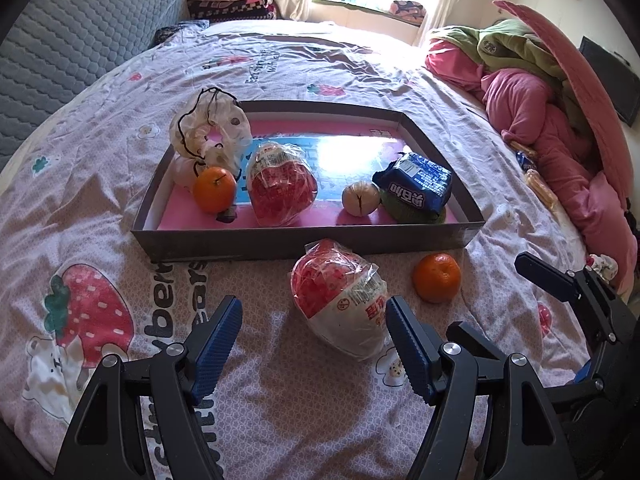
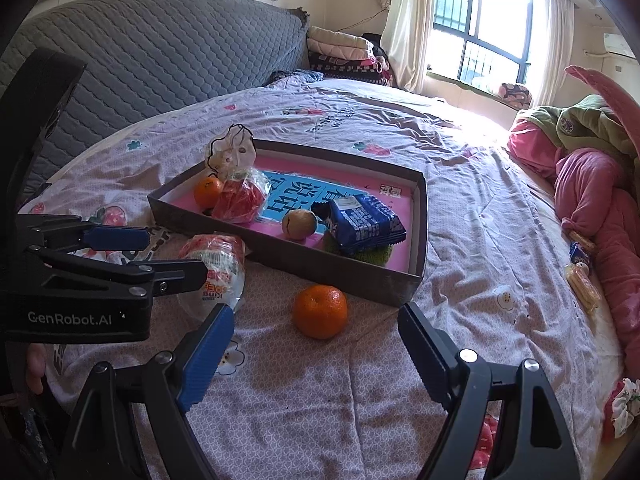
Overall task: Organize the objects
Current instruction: 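Reach the left tool to the red-and-white bagged ball while the right tool approaches the orange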
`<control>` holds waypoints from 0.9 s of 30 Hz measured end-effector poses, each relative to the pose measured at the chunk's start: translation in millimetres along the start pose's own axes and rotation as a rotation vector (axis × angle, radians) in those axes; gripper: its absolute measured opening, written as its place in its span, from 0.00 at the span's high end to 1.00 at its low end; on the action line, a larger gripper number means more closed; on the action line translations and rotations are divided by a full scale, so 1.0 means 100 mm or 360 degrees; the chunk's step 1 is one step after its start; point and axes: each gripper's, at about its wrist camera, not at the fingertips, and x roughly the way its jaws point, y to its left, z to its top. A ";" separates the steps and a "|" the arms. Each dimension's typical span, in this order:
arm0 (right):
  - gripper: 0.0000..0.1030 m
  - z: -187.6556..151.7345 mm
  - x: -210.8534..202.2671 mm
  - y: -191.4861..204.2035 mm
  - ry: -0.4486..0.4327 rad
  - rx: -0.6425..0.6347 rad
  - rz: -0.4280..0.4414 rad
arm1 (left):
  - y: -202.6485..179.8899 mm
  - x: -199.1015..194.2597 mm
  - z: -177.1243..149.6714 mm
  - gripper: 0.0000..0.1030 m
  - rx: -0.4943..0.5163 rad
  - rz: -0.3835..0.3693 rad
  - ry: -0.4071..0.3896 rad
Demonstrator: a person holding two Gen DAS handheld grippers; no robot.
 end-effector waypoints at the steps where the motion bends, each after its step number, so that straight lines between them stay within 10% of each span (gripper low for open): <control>1: 0.19 -0.01 0.01 0.00 0.0006 0.0002 0.0000 | 0.00 0.02 0.00 0.27 -0.0007 -0.0002 0.0003; 27: 0.23 -0.05 0.44 -0.13 0.0096 0.0136 -0.0075 | 0.07 0.47 0.07 0.25 -0.0112 -0.0079 0.0041</control>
